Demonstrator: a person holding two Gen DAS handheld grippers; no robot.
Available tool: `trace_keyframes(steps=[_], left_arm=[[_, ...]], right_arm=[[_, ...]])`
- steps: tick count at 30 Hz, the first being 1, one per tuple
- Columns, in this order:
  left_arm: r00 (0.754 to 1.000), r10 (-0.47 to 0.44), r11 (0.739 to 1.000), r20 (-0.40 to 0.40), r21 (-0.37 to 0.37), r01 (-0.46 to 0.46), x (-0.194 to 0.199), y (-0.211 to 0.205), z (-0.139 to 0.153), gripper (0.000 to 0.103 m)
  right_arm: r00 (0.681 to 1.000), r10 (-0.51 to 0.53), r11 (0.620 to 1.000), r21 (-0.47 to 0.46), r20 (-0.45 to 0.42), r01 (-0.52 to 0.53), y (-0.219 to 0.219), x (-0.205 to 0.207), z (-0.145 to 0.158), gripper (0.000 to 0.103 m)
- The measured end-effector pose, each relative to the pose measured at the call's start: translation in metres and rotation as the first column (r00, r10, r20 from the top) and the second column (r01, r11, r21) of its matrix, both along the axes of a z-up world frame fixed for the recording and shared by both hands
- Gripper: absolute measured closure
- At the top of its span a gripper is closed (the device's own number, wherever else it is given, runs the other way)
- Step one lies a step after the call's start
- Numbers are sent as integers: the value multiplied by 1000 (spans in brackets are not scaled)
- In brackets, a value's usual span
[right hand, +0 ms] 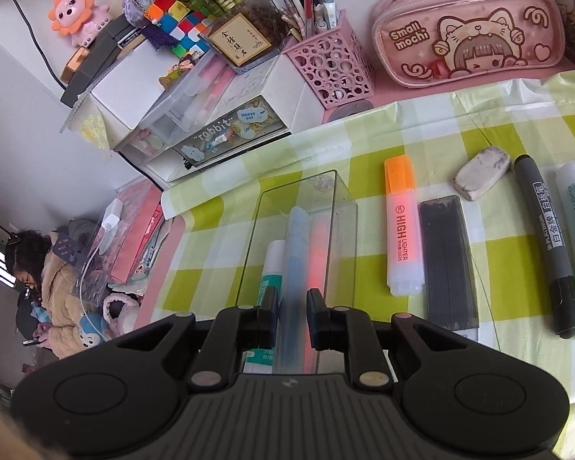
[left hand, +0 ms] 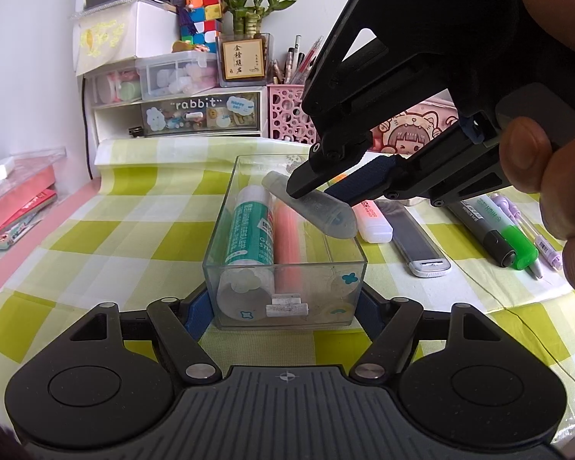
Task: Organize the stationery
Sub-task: 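Lift the pale blue marker into the clear box and open the right tool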
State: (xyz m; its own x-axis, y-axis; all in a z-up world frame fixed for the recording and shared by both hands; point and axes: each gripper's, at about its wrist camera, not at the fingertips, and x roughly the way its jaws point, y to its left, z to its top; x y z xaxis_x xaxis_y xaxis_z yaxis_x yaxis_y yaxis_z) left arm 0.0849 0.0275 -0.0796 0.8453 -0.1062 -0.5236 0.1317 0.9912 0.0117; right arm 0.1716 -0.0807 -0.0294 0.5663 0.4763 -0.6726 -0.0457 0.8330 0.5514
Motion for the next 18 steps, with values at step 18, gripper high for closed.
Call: trace_keyframes(steps=[18], left_arm=[[1000, -5, 1000, 0, 1, 5, 3, 1, -1, 30]], right_arm=[[993, 80, 990, -121, 92, -68, 7, -3, 16, 89]])
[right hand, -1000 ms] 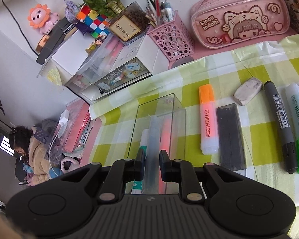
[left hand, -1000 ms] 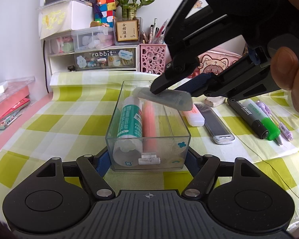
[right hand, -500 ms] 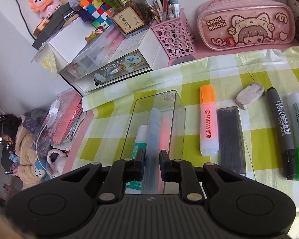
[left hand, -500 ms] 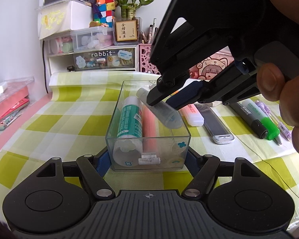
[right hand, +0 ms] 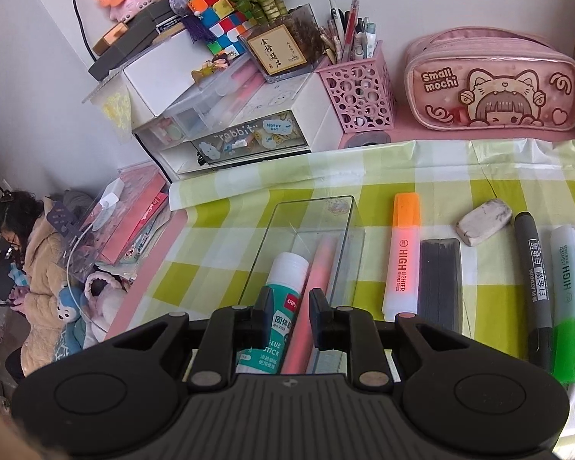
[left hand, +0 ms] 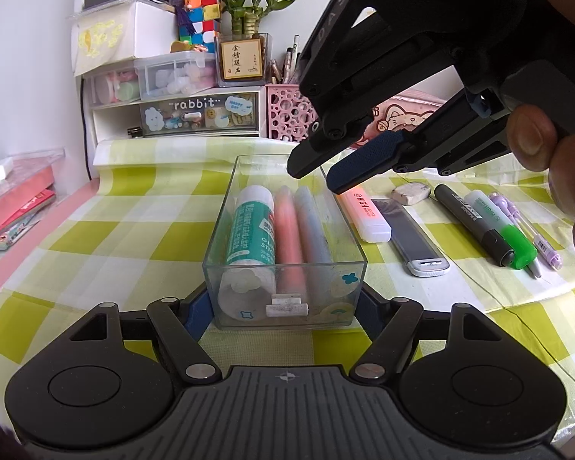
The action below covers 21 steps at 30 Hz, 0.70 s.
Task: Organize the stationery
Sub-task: 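Lift the pale blue marker into the clear box and open the right tool, then reach the right tool to the dark grey rectangular case and grasp it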
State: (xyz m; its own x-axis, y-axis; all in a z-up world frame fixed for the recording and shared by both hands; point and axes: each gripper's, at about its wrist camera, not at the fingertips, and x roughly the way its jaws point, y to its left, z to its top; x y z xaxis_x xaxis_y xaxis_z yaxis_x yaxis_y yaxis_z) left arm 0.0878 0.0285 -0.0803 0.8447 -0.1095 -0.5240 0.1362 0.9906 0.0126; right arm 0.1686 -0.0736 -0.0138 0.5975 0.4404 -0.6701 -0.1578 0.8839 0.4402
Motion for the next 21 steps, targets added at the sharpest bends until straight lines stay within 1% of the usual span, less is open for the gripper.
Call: trace_keyframes(steps=[6, 11, 15, 21], left_arm=[[1000, 0, 1000, 0, 0, 0, 0, 0, 0, 30], [1000, 0, 1000, 0, 0, 0, 0, 0, 0, 30], [1000, 0, 1000, 0, 0, 0, 0, 0, 0, 30], [1000, -1, 1000, 0, 0, 1, 0, 0, 0, 30]], right_arm=[[998, -56, 997, 59, 8, 55, -26, -2, 0, 89], [991, -131, 990, 44, -4, 131, -53, -1, -5, 89], [988, -151, 988, 35, -17, 151, -64, -2, -11, 89], [981, -194, 981, -1, -24, 194, -81, -4, -18, 89]])
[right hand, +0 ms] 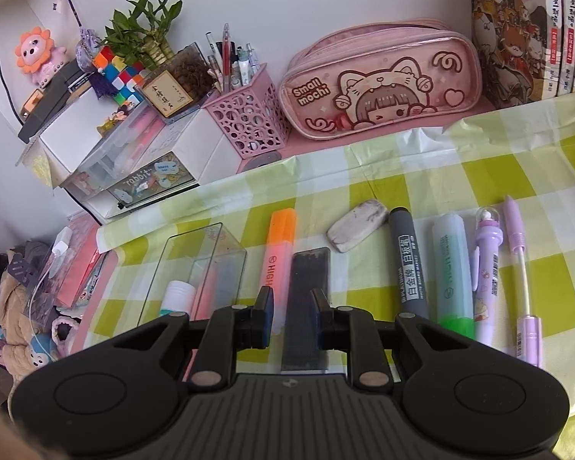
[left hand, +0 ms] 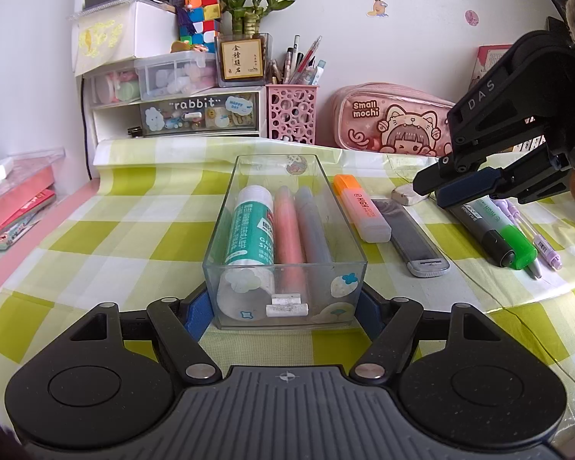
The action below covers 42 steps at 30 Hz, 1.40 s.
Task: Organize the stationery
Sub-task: 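Reach the right tool to the dark grey rectangular case and grasp it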
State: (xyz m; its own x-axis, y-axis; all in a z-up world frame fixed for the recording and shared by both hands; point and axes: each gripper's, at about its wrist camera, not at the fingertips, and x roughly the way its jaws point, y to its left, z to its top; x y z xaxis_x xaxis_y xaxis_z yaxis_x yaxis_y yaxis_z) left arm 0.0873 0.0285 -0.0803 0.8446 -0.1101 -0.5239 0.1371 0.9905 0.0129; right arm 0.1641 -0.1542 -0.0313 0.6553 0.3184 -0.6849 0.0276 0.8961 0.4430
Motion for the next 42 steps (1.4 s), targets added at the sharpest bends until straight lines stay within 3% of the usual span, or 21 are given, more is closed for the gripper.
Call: trace_keyframes(steps=[10, 19, 23, 26, 28, 31, 34, 41, 42], left_arm=[[1000, 3, 1000, 0, -2, -3, -1, 0, 0, 30], [1000, 4, 1000, 0, 0, -4, -1, -1, -1, 30], [1000, 3, 1000, 0, -2, -3, -2, -1, 0, 30], [1000, 2, 1000, 0, -2, -2, -2, -1, 0, 30], [1000, 2, 1000, 0, -2, -2, -2, -1, 0, 30], [1000, 3, 1000, 0, -2, -3, -2, -1, 0, 30], [1000, 2, 1000, 0, -2, -2, -2, -1, 0, 30], [1000, 2, 1000, 0, -2, -2, -2, -1, 0, 30], [1000, 2, 1000, 0, -2, -2, -2, -1, 0, 30]], right_arm=[[999, -41, 999, -33, -26, 40, -20, 1, -6, 82], [996, 76, 989, -124, -47, -81, 16, 16, -10, 82], [992, 106, 967, -223, -71, -119, 28, 21, -17, 81], [988, 136, 952, -268, -72, -150, 36, 24, -17, 73], [981, 176, 926, -325, -78, -192, 47, 24, -16, 68], [974, 214, 884, -408, -78, -227, 62, 20, -17, 67], [974, 218, 878, -424, -63, -224, 64, 16, -18, 73], [985, 168, 927, -335, -41, -172, 50, 14, -16, 80], [987, 157, 932, -326, -31, -159, 48, 14, -15, 98]])
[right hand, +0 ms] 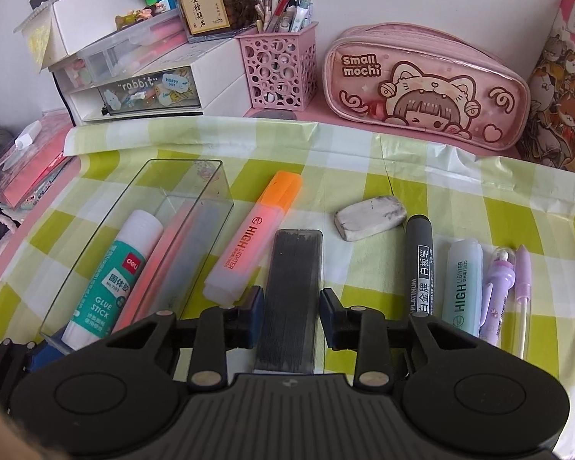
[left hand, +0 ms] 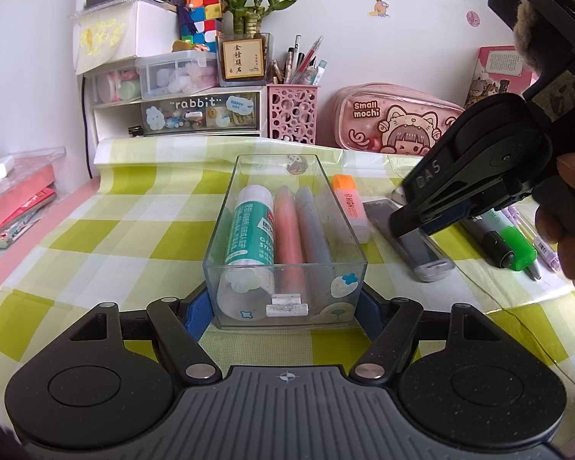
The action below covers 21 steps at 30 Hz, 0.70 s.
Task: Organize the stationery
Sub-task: 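Reach the right tool to the dark grey rectangular case and grasp it, then carry the grey case into the clear box and open the right tool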
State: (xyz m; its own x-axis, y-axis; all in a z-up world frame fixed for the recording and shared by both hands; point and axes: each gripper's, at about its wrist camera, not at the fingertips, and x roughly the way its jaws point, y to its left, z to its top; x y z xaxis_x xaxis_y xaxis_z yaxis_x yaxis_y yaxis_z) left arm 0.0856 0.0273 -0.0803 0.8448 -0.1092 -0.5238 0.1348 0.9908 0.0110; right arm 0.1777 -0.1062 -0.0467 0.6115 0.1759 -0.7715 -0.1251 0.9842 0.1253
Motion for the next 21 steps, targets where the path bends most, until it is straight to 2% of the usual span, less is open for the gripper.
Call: trace_keyframes(steps=[1, 3, 5, 8, 11, 12, 15, 16, 17, 19, 21], left_arm=[[1000, 0, 1000, 0, 0, 0, 0, 0, 0, 30], [1000, 0, 1000, 0, 0, 0, 0, 0, 0, 30], [1000, 0, 1000, 0, 0, 0, 0, 0, 0, 30], [1000, 0, 1000, 0, 0, 0, 0, 0, 0, 30], [1000, 0, 1000, 0, 0, 0, 0, 0, 0, 30], [1000, 1, 1000, 1, 1, -1, -1, -1, 0, 30], [1000, 0, 1000, 1, 3, 0, -2, -1, 0, 31], [1000, 0, 1000, 1, 3, 0, -2, -1, 0, 31], [1000, 0, 1000, 1, 3, 0, -2, -1, 0, 31], [1000, 1, 1000, 1, 2, -1, -2, -1, 0, 31], [1000, 0, 1000, 2, 2, 0, -2, -1, 0, 31]], right_arm=[[1000, -12, 1000, 5, 6, 12, -2, -1, 2, 103], [1000, -16, 997, 70, -10, 17, -9, 0, 4, 103], [1000, -21, 998, 59, -19, 22, -9, 1, 0, 103], [1000, -14, 995, 100, -24, 16, -12, 1, -2, 101], [999, 19, 995, 103, -37, -15, -8, 1, -1, 73], [999, 25, 996, 85, -30, -22, -5, 0, -1, 70], [998, 48, 997, 56, -45, -45, 6, 4, -1, 69], [998, 55, 998, 29, -36, -54, 11, 4, -2, 70], [998, 58, 998, -10, -30, -59, 16, 4, -2, 75], [998, 66, 995, -74, -13, -67, 25, 3, -3, 76], [998, 61, 996, -60, -14, -61, 23, 2, -3, 77]])
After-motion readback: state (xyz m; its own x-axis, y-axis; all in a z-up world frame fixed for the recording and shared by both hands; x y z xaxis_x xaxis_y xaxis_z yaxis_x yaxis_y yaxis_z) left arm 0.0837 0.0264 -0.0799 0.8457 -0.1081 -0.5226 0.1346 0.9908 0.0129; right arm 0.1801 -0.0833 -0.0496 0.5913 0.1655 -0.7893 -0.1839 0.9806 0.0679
